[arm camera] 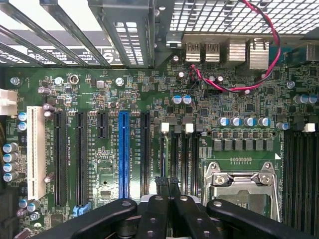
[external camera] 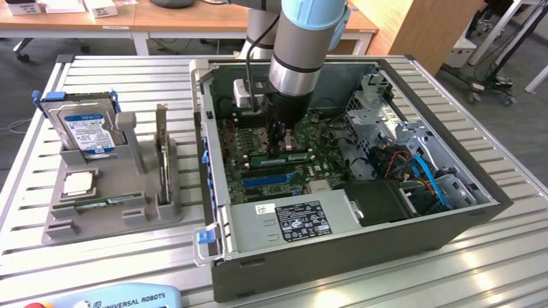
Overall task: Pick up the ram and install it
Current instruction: 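Press down the ram until it locks into place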
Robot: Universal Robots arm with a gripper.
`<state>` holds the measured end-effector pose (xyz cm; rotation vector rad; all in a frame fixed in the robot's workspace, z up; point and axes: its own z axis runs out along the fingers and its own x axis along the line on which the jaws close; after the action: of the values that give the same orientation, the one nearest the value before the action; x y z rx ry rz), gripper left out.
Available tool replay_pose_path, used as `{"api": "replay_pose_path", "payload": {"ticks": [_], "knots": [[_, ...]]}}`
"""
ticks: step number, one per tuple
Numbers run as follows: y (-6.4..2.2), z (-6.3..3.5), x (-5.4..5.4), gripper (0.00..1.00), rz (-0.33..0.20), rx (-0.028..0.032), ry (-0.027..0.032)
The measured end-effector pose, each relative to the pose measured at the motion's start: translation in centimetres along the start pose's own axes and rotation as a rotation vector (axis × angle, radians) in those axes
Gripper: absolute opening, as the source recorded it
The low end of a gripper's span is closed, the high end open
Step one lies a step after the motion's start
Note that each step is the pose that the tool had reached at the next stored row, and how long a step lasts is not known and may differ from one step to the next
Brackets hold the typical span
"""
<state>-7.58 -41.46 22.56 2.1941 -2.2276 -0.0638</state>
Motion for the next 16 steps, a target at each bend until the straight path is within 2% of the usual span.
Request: {"api": "replay_pose_path", "payload": {"ticks": [16], "knots": [[-0.01,0.24,0.01,0.1,0.0,-0.0001,-0.0008]]}}
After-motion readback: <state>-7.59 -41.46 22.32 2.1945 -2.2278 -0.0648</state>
